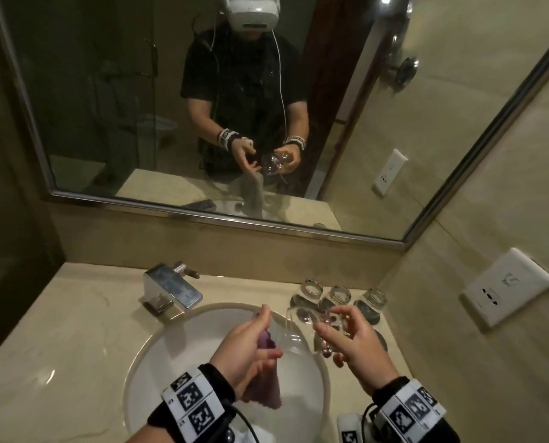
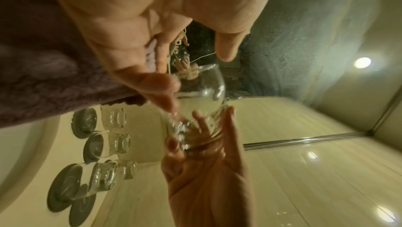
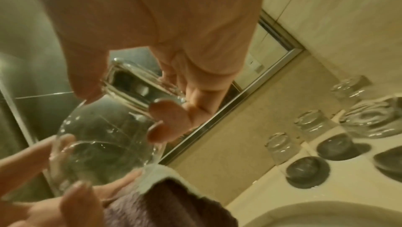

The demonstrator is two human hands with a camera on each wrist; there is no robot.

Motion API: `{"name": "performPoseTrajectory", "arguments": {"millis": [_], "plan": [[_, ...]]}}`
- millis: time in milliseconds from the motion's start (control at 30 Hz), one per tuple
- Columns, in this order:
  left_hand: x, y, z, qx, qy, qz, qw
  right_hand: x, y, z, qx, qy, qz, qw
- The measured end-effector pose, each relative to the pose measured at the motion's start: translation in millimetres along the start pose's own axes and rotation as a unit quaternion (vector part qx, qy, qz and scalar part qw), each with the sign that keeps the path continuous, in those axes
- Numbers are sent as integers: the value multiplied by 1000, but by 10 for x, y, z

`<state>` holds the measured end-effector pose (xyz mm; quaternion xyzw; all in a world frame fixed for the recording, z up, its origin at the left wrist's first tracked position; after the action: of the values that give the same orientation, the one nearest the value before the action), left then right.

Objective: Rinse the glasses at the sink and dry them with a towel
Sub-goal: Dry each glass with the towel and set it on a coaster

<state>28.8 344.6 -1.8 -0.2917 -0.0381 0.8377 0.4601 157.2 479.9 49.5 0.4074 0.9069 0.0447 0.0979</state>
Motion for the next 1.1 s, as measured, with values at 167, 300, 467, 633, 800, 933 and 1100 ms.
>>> {"name": "performPoseTrajectory", "arguments": {"millis": [167,300,467,633,800,933,1100], "plan": [[108,35,-14,6,4,23,1000,-54,717,276,-127,1,115,985],[224,-10,52,-1,0,22,1000,3,1233,314,-175,1,181,968],[426,-78,166,4,-1,37,999,210,1594,162,-203,17,224,953],[645,-232,271,5,-6,28,1000,488,1860,147,-272,-7,239,932],[842,-372,309,8,-5,26,1000,727,2028,253,-302,-35,249,919],[948,-428,306,25,-2,21,999,930,2086,479,-309,-72,241,917],[1010,-426,287,31,4,28,999,1139,2113,863,-310,-130,229,914]]}}
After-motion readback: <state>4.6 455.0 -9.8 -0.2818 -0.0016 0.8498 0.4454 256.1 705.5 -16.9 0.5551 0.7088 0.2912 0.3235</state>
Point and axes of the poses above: each hand's wrist, its own x-axis towards the middle knuckle, its own y-axis out of the back of the hand, z = x × y, the point moved 9 cm from there along x, towards the middle knuckle, and after that the axes turned 10 degrees about x, right-handed, at the moved point
